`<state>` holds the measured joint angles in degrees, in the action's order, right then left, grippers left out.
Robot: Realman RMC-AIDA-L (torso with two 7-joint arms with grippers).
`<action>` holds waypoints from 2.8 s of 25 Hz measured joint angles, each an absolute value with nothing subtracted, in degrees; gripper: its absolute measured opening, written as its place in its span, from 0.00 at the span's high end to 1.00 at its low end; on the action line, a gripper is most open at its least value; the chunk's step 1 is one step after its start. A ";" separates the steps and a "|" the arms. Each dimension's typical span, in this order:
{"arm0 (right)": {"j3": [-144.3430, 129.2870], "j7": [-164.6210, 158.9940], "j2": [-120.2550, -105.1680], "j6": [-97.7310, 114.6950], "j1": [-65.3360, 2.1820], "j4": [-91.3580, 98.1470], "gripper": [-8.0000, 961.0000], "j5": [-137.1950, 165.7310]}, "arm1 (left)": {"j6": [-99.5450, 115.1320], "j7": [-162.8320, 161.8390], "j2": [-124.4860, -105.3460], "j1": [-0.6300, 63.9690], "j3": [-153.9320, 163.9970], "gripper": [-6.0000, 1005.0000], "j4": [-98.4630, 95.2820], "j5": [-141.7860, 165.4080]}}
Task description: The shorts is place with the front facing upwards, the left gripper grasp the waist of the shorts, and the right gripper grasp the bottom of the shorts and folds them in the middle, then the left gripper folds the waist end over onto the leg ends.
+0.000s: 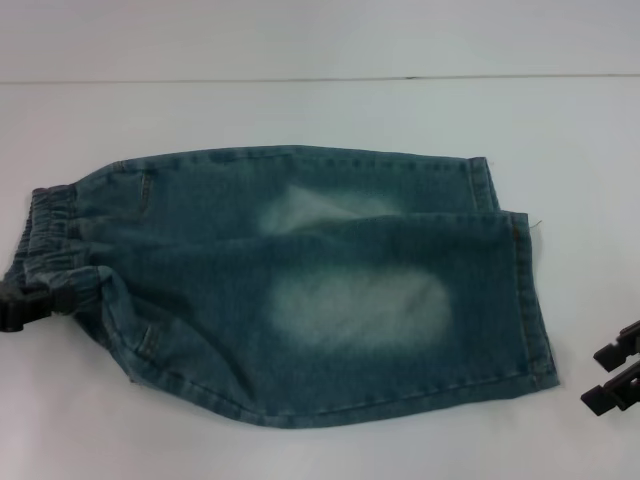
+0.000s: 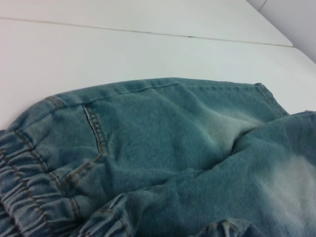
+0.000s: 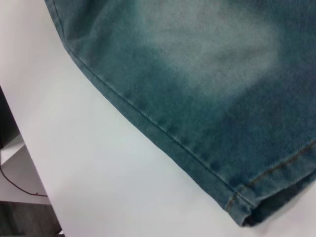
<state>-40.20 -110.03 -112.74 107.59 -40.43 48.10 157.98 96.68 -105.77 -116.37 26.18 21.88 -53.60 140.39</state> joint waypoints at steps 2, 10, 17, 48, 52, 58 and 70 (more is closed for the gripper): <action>-40.80 -110.06 -113.03 106.53 -40.57 47.11 0.11 158.01 | 96.62 -105.74 -116.38 26.19 21.88 0.97 -53.47 139.98; -41.93 -110.60 -114.16 103.05 -42.33 43.05 0.11 158.06 | 96.68 -105.64 -116.74 26.08 22.00 0.97 -53.28 139.66; -42.31 -110.58 -114.19 100.57 -43.01 41.58 0.11 158.02 | 96.58 -105.64 -117.08 25.32 21.89 0.97 -53.17 139.56; -42.89 -107.43 -114.78 95.91 -43.76 37.53 0.38 153.92 | 96.22 -105.62 -117.77 25.31 21.80 0.97 -53.18 139.57; -42.89 -107.42 -114.78 95.68 -43.75 37.24 0.57 153.93 | 96.24 -105.58 -117.77 25.19 21.79 0.97 -53.18 139.57; -42.87 -107.38 -114.88 95.39 -43.45 37.13 0.91 153.75 | 96.55 -105.56 -117.70 25.14 21.81 0.97 -53.18 139.57; -33.89 -103.61 -112.89 95.93 -37.73 36.10 0.94 137.21 | 96.41 -114.18 -117.36 26.03 21.44 0.97 -55.24 133.99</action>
